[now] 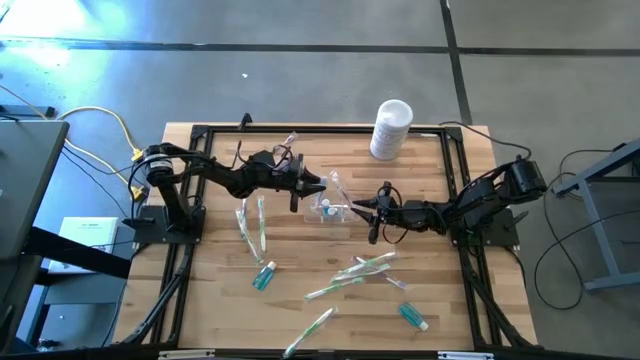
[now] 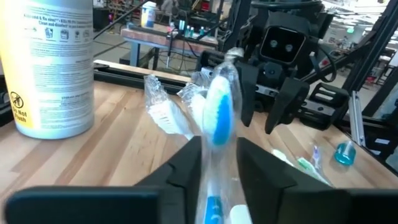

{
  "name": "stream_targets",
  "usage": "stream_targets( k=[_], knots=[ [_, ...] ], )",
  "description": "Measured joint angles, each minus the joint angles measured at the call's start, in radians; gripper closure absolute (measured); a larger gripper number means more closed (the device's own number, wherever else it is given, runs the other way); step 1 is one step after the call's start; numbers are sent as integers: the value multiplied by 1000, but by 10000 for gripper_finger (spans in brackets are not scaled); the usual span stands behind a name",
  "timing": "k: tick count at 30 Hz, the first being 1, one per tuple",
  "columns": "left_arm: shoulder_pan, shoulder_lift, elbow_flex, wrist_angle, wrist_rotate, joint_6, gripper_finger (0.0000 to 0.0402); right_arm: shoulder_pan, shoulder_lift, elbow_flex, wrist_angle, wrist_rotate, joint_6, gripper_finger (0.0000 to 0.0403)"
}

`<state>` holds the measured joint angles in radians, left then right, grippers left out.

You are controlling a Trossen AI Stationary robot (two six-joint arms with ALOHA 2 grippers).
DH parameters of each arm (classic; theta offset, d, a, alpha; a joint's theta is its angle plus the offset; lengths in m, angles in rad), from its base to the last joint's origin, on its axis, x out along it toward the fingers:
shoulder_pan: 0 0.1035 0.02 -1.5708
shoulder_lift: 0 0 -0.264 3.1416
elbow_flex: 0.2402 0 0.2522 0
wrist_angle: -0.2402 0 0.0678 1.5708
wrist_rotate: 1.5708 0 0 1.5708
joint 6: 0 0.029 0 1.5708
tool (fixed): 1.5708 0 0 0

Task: Pick & Place toothbrushing station
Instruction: Put the blue toothbrush into the transparent organizer

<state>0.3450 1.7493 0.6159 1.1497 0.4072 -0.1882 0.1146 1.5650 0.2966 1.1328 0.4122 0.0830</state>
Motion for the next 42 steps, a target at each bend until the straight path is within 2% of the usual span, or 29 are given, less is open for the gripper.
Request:
stream_targets(
  k=[4,8,14,20,35,42],
  knots=[
    [0,0,0,8,3,13,259,0,0,0,0,0,0,320],
    [1,-6,0,3,29,67,246,0,0,0,-2,0,0,320],
    [-4,-7,0,-34,80,128,245,0,0,0,-16,0,0,320],
    [-35,-7,0,-114,81,210,245,0,0,0,-18,0,0,320],
    [-38,-35,1,-100,73,218,244,0,0,0,-18,0,0,320],
    [-37,-102,0,-212,24,212,244,0,0,0,-18,0,1,320]
  ],
)
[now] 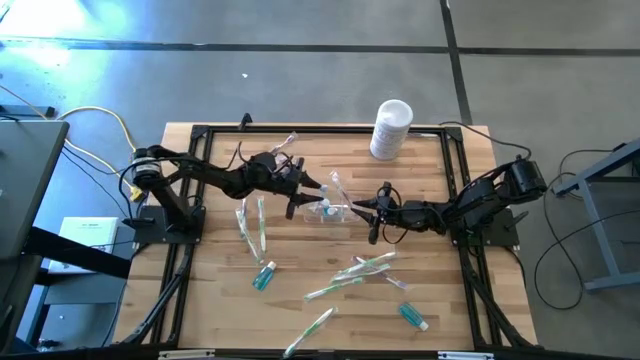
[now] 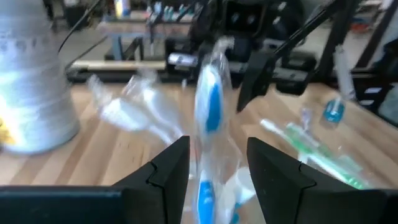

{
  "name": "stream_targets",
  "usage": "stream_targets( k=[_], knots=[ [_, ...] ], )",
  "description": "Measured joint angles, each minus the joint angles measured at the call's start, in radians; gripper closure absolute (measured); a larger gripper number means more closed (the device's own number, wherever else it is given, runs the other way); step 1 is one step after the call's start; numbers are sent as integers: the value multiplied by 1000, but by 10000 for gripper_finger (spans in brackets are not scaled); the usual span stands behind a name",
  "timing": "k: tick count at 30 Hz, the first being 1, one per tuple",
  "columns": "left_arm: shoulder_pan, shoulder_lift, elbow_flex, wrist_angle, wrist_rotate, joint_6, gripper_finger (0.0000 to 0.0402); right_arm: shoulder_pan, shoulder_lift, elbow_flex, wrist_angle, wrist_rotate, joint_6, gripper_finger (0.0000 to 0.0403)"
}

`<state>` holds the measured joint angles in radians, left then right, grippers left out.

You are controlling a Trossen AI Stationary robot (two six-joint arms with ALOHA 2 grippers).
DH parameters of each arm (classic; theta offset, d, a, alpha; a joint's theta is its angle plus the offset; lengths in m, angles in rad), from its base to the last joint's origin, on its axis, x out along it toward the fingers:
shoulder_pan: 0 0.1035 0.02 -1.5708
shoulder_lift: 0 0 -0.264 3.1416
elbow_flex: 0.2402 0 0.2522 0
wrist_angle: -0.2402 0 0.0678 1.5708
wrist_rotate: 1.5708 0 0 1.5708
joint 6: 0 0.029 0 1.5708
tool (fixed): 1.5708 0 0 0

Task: Pick & Place toothbrushing station
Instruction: Put the blue toothbrush into the transparent organizer, then put the violet toothbrush into the transparent organizer

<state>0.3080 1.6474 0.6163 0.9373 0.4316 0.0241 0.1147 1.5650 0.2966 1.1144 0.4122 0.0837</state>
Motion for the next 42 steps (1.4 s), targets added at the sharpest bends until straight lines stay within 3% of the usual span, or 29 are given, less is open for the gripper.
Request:
stream_targets(
  k=[8,16,25,29,35,40,42],
  knots=[
    [-1,-18,0,-13,1,92,244,0,0,0,0,0,0,320],
    [0,-152,0,-135,-137,97,244,0,0,0,-7,0,0,320],
    [0,-495,0,-686,-351,148,245,0,0,0,-12,0,0,320],
    [0,-592,0,-885,-395,201,245,0,0,0,-12,0,0,320],
    [-1,-591,-9,-1041,-409,177,245,-10,0,0,-11,8,12,320],
    [10,-530,-10,-1081,-668,96,245,-34,0,0,-12,5,55,320],
    [54,-513,-2,-1112,-709,42,245,-39,0,0,-13,5,68,320]
  ],
)
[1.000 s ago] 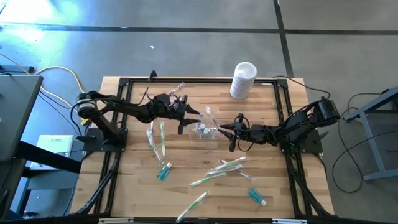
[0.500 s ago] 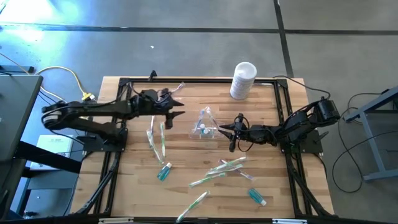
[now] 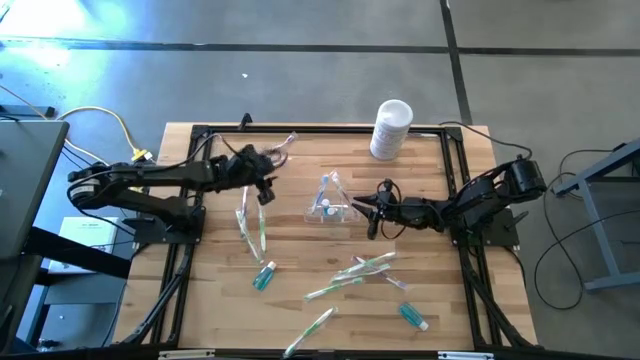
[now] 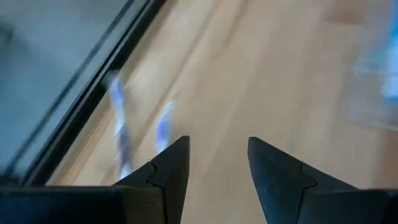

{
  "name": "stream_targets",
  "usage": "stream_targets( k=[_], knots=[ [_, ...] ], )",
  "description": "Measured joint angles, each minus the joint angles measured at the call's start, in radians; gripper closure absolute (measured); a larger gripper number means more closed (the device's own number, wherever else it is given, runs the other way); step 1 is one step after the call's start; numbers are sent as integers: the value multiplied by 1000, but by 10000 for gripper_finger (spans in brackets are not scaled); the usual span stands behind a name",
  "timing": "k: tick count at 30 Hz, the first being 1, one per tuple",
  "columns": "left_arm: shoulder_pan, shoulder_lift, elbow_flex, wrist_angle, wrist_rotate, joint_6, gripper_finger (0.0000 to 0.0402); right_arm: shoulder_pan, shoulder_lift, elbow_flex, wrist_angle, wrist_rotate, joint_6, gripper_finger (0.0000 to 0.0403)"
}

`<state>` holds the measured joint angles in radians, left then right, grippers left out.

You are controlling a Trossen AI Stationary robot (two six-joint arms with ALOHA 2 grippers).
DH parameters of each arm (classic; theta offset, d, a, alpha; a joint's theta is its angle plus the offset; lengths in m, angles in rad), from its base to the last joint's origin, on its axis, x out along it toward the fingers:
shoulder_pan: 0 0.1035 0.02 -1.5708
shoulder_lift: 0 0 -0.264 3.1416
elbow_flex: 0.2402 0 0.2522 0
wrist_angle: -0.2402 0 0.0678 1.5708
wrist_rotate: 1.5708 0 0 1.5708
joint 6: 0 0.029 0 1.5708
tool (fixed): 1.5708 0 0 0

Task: Pick & Place toothbrushing station
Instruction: Put the violet toothbrush into the transparent organizer

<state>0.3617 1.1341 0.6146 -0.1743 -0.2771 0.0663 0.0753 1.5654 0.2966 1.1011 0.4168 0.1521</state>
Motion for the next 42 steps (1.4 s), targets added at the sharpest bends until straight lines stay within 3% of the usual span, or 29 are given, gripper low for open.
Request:
stream_targets(
  k=[4,9,11,18,23,29,42],
  knots=[
    [142,48,51,-58,112,-60,245,-4,0,0,-1,0,3,320],
    [290,150,99,-59,349,-48,245,-5,0,0,-1,0,2,320],
    [317,209,120,-57,378,-47,245,-5,0,0,-1,-1,2,320],
    [296,385,187,-35,335,13,245,-6,0,0,-10,0,1,320],
    [291,443,219,-33,298,15,245,-6,0,0,-25,-1,1,320],
    [292,455,226,-35,241,11,245,-6,0,0,-30,-1,3,320],
    [292,464,226,-31,238,4,245,-6,0,0,-30,0,5,320]
  ],
)
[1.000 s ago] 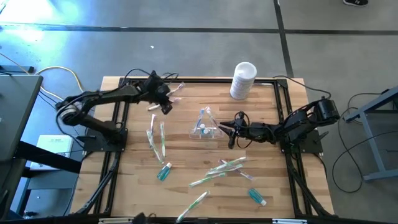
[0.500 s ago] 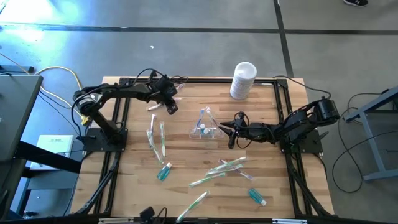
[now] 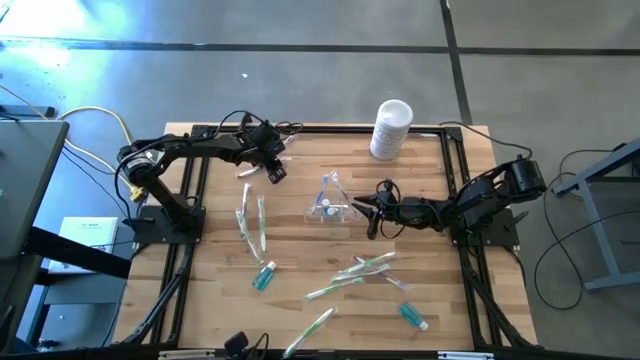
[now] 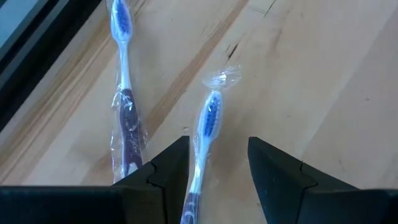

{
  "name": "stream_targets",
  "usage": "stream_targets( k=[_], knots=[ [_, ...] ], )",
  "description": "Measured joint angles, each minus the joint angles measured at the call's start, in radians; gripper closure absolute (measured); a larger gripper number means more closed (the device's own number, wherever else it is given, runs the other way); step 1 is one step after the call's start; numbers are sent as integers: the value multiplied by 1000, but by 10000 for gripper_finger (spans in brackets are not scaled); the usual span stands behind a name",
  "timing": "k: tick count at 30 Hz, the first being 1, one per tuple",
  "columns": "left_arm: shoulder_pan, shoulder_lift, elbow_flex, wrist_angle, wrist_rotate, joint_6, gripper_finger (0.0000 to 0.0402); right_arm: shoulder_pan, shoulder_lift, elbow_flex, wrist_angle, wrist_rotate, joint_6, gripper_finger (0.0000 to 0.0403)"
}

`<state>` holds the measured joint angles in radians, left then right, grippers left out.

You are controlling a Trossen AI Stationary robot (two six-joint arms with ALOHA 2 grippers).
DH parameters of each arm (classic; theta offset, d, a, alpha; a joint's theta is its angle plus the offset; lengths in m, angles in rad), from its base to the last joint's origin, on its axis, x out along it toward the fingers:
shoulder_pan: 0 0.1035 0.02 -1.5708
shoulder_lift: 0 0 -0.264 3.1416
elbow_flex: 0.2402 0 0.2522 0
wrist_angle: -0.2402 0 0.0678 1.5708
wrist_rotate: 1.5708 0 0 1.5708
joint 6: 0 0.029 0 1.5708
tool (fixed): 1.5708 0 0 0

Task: Pick & Place toothbrushing station
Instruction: Put the violet toothbrush into the transparent organizer

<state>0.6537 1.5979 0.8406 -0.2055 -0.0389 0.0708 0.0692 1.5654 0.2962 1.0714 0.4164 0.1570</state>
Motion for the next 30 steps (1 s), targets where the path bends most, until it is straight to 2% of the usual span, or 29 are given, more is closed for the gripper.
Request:
stream_targets(
  k=[9,14,18,22,25,30],
  knots=[
    [1,112,4,34,-20,-11,245,0,0,0,0,0,0,320],
    [0,133,5,31,-19,-8,250,0,0,0,0,0,-1,320],
    [0,135,4,23,16,-8,295,0,0,0,0,0,-1,320],
    [0,136,3,22,61,-20,381,0,0,0,0,0,-2,320],
    [-3,135,3,21,70,-85,391,0,0,0,0,0,-2,320],
    [-33,90,1,10,21,-95,397,0,0,0,0,0,-3,320]
  ],
)
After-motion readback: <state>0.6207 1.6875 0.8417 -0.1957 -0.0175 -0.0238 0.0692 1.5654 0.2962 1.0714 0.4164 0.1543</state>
